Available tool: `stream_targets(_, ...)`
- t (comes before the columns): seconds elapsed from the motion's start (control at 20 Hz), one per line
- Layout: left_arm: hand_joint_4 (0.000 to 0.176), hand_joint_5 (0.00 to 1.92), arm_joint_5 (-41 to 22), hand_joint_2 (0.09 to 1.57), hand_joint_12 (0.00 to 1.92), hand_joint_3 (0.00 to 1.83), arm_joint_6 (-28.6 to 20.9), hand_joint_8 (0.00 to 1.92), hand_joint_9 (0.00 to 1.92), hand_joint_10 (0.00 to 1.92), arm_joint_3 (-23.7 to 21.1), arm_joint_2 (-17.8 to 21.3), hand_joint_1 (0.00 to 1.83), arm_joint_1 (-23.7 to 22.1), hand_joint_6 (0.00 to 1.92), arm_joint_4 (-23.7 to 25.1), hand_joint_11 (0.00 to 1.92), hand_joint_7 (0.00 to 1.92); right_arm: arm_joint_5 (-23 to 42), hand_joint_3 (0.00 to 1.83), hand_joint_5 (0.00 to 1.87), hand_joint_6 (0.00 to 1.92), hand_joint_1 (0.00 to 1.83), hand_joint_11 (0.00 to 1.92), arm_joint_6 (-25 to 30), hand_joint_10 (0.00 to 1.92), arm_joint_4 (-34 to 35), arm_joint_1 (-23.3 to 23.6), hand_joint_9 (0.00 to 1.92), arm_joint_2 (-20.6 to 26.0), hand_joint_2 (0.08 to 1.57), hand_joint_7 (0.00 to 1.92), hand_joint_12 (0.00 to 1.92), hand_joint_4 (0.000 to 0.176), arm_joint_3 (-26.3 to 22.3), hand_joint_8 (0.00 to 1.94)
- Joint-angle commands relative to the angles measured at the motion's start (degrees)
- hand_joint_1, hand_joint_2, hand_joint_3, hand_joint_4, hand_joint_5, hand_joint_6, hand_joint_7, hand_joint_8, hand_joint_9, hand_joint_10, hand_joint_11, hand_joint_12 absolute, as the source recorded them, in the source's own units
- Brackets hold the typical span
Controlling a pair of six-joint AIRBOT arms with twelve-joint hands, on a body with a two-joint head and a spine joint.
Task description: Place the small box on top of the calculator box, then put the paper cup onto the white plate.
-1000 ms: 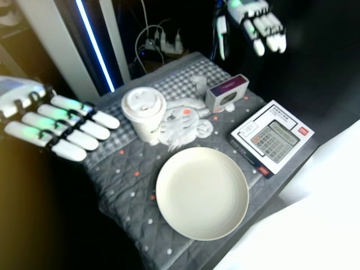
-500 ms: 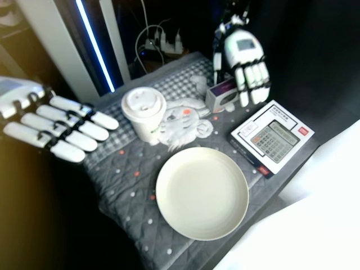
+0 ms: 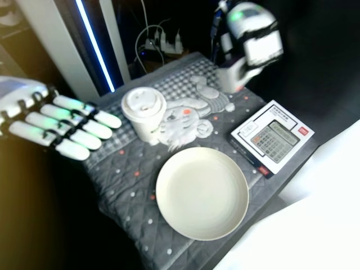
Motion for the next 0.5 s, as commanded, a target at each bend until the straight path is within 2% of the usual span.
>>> stream_targets(0.0,0.000,0.76,-0.52,1.19,1.60,0.00,0.15,1.27,0.88,1.23,1.76,-1.27,1.22,-2.62,1.17,1.20,0.79,0.93,7.21,0.00,0.00,0.00,0.43,0.00,-0.36,0.00,0.72,0.52,0.00,0.12,1.38,0.00,0.00,0.000,0.46,0.00)
stream_targets(0.1,0.000,0.80,9.82,1.18,1.66,0.00,0.14,1.27,0.90,1.29,8.66,-6.23,1.21,-10.90,1.12,-1.24,0.85,0.92,6.82,0.00,0.00,0.00,0.48,0.00,-0.36,0.00,0.69,0.52,0.00,-0.34,1.39,0.00,0.00,0.000,0.77,0.00)
stream_targets(0.2,0.000,0.86,14.21,1.19,1.78,0.00,0.15,1.43,0.78,1.42,13.44,-9.46,1.20,-13.17,1.05,-5.30,0.68,0.83,6.39,0.00,0.00,0.00,0.48,0.00,-0.36,0.00,0.30,0.52,0.00,-0.71,1.38,0.00,0.00,0.000,1.05,0.00)
stream_targets(0.25,0.000,0.87,16.09,1.20,1.87,0.00,0.19,1.45,0.66,1.45,15.85,-10.85,1.18,-13.92,1.09,-7.15,0.53,0.77,5.93,0.00,0.00,0.00,0.48,0.00,-0.35,0.00,0.03,0.52,0.00,-0.73,1.38,0.00,0.00,0.000,1.20,0.00)
stream_targets(0.3,0.005,0.85,18.02,1.20,1.86,0.00,0.40,1.39,0.68,1.42,18.17,-12.25,1.17,-14.28,1.15,-9.19,0.54,0.78,5.73,0.00,0.00,0.00,0.46,0.00,-0.35,0.00,0.01,0.52,0.00,-0.73,1.36,0.00,0.00,0.000,1.29,0.00)
stream_targets(0.4,0.021,0.84,21.31,1.21,1.75,0.00,6.82,1.37,0.68,1.30,21.05,-14.03,1.16,-14.77,1.21,-15.96,0.53,0.76,5.73,0.00,0.00,0.00,0.48,0.00,-0.35,0.00,-0.10,0.52,0.00,-0.77,1.38,0.00,0.00,0.000,1.43,0.00)
stream_targets(0.45,0.018,0.81,22.49,1.22,1.76,0.00,10.02,1.38,0.72,1.31,22.08,-14.80,1.16,-14.83,1.21,-18.55,0.59,0.77,5.73,0.00,0.00,0.00,0.49,0.00,-0.35,0.00,-0.17,0.52,0.00,-0.77,1.39,0.00,0.00,0.000,1.43,0.00)
